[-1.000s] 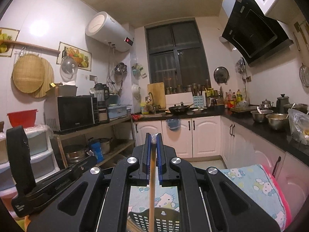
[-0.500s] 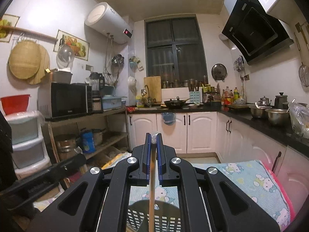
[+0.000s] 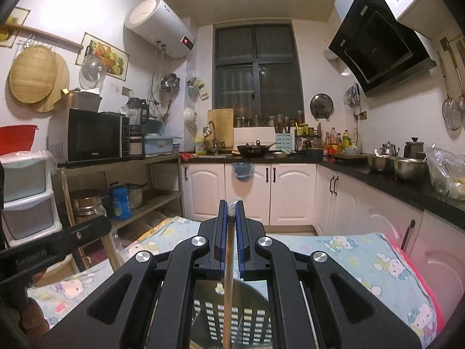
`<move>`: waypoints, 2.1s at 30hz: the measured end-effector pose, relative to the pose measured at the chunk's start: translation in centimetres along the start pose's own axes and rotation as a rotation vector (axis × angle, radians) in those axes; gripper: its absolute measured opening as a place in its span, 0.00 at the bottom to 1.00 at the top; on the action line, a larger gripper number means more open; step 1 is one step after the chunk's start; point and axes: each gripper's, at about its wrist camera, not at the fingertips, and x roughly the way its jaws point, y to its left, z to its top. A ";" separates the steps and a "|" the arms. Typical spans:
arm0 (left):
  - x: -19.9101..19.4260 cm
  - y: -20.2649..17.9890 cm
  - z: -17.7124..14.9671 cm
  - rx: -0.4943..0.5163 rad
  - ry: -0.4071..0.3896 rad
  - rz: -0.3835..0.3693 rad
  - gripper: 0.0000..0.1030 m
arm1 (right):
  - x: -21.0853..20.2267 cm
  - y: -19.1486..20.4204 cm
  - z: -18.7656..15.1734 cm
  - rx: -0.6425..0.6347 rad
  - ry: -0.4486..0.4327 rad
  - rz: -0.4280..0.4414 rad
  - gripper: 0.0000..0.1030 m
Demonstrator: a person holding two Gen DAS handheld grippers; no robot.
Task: Organize utensils
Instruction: 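Lift the left tool's chopstick above the holder while the right tool carries its chopstick there, then lower both chopsticks into the holder and open both tools, then move both open tools back down to the remaining chopsticks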
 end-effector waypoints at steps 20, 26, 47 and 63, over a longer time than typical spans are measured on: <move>0.1 0.8 -1.9 -0.012 0.055 0.018 0.01 | -2.7 -2.0 -2.6 0.117 0.157 0.027 0.06; -0.3 1.1 -2.2 -0.022 0.074 0.022 0.02 | -3.6 -2.3 -2.6 0.162 0.181 0.045 0.06; -2.1 1.3 -2.4 -0.034 0.137 0.025 0.35 | -6.1 -2.5 -2.3 0.215 0.240 0.053 0.44; -4.7 0.9 -2.8 -0.034 0.127 0.004 0.66 | -9.2 -2.6 -2.4 0.219 0.241 0.052 0.57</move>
